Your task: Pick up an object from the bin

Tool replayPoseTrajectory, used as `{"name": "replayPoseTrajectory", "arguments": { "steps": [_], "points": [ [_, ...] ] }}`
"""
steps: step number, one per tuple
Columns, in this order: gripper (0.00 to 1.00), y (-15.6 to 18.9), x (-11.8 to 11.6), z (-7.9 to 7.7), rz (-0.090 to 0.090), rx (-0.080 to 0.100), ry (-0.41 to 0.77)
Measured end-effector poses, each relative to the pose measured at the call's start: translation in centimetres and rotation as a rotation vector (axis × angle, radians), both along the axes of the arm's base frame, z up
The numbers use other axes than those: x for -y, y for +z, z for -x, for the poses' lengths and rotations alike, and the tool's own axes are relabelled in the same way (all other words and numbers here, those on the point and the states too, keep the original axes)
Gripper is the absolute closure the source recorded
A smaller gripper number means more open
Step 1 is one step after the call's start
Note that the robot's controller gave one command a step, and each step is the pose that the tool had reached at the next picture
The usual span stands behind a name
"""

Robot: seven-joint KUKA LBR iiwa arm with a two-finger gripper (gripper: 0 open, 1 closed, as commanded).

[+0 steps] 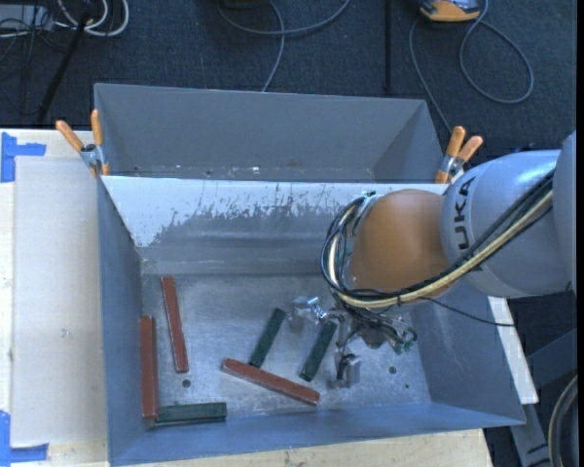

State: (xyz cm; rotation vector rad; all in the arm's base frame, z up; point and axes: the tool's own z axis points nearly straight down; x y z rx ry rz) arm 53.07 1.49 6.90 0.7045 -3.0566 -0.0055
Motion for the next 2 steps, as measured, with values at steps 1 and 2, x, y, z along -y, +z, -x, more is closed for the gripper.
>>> {"name": "replayPoseTrajectory", "arguments": {
  "steps": [1,2],
  "points": [
    [1.00,0.1,0.2,-0.2,0.001,0.004,-0.006],
    [1.00,14.6,1.2,-0.2,0.002,0.014,-0.023]
  ]
}}
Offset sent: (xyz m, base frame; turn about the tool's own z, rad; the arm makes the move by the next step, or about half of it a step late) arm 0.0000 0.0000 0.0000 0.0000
